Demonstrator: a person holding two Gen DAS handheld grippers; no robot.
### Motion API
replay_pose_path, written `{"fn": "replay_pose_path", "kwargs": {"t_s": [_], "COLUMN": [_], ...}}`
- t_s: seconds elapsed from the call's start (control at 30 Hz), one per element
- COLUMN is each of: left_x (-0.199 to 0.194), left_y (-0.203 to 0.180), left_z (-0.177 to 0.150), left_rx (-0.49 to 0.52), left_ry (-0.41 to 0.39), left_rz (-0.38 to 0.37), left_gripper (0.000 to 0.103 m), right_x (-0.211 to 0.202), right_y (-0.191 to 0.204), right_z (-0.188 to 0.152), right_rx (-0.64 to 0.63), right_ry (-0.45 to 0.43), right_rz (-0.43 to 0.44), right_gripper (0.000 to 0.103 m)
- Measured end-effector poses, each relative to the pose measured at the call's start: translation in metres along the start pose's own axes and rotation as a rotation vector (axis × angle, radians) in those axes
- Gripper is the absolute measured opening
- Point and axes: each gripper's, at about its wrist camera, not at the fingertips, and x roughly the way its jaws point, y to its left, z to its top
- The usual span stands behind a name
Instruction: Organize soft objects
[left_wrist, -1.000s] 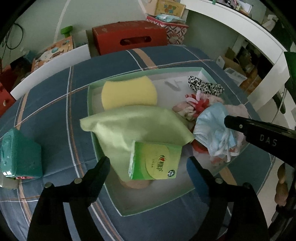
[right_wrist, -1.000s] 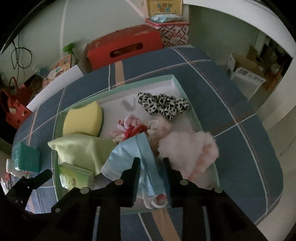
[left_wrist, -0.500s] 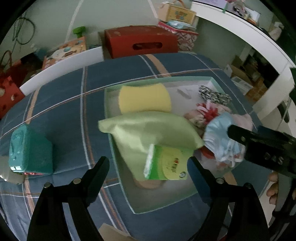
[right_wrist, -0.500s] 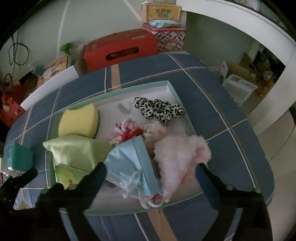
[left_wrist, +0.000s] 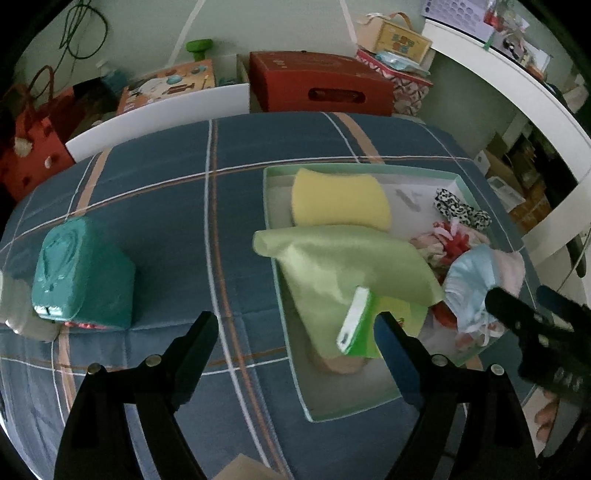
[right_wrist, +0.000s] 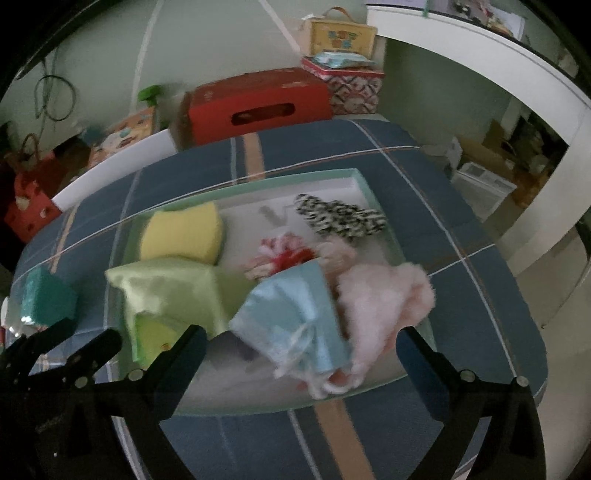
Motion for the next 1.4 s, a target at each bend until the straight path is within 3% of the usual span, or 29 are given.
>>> {"fn": "replay_pose_path", "kwargs": {"t_s": [0.3, 0.67, 1.07, 1.4], "left_x": [-0.009, -0.029, -0.034, -0.031], "left_y": [0.031, 0.064, 0.110, 0.127], "left_z": [-0.011, -0.032, -0.063, -0.080], "left_rx": [-0.060, -0.135, -0.233, -0.273], "left_ry": [0.008, -0.034, -0.015, 0.006], "left_rz": [0.030, 0.082, 0.142, 0.189], "left_gripper": [0.087, 0.087, 0.087, 0.087], "right_x": [-0.010, -0.002, 0.008, 0.009], "right_y": [0.047, 0.068, 0.096, 0.104], "right_z": [-0.027, -0.046, -0.060, -0.069], "right_rx": [-0.101, -0.101, -0.153, -0.153], "right_ry": [-0.003, 0.000, -0.005, -0.079], "right_rz": [0.028, 0.019, 0.011, -0.049], "right_gripper": [0.103, 0.103, 0.103, 0.103]}}
